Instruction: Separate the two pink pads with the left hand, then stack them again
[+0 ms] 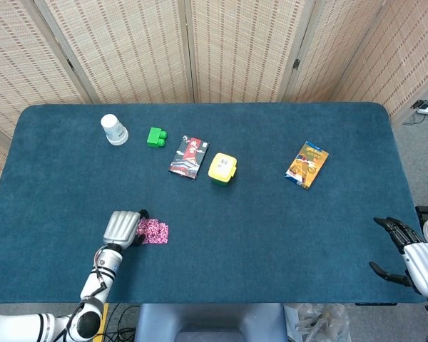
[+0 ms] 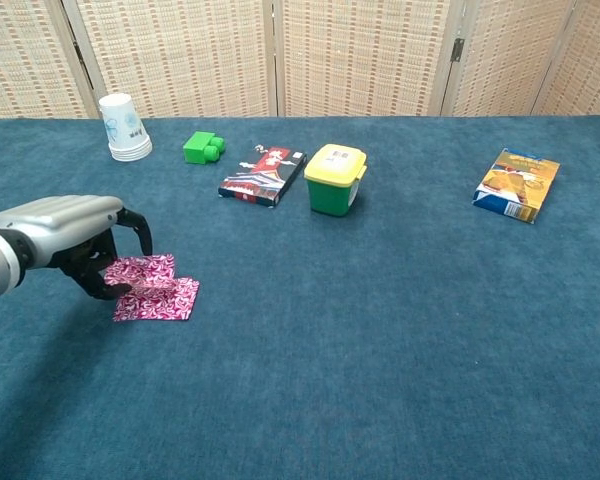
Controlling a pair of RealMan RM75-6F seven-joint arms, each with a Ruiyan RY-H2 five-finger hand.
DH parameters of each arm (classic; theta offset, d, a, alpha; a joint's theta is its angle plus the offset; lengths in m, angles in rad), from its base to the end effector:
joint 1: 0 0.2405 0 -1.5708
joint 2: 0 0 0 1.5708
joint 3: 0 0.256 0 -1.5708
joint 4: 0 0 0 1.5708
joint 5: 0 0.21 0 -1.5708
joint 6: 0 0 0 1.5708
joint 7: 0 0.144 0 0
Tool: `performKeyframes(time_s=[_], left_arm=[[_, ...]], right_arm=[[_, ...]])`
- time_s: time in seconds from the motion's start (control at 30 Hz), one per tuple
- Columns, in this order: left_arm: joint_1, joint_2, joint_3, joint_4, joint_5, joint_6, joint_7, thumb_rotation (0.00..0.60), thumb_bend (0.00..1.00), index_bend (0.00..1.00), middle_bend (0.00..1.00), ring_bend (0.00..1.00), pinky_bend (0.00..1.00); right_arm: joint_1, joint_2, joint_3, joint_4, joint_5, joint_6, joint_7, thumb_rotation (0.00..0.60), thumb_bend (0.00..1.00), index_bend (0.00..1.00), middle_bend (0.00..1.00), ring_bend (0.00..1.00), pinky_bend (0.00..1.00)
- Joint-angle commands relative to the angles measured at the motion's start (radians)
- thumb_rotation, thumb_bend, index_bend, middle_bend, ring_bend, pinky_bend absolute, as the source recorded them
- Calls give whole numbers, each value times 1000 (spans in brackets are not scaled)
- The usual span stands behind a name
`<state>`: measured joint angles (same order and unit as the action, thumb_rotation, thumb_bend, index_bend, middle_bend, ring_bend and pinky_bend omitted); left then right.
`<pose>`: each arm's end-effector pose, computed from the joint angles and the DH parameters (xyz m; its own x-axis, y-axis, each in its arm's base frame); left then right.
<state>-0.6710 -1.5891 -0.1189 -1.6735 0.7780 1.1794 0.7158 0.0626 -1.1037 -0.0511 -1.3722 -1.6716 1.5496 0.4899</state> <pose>-0.1715 0.2960 -0.0256 0.4919 0.3492 0.7976 0.8696 -0.1513 -0.4701 -0.3430 -0.1540 0.1730 0.1829 -0.1035 0.9777 -0.9775 -0.1255 0.1696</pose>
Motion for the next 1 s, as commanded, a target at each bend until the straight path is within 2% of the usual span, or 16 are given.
performKeyframes(time_s=[0.03, 0.33, 1.0], left_arm=[[-2, -14, 5, -8, 4, 10, 10, 600, 360, 385, 970, 949, 1000], [-12, -51, 8, -1, -19, 29, 55, 600, 360, 384, 970, 949, 1000], [-24, -71, 4, 5, -66, 25, 85, 600, 360, 333, 969, 943, 1000]], right_arm=[[0, 0, 0, 1, 0, 1, 1, 600, 276, 97, 190, 106, 165], [-2, -1, -1, 5, 1, 1, 5, 600, 277, 97, 190, 105, 165], [-8, -1, 0, 14, 2, 10, 14, 600, 277, 97, 190, 105, 165]])
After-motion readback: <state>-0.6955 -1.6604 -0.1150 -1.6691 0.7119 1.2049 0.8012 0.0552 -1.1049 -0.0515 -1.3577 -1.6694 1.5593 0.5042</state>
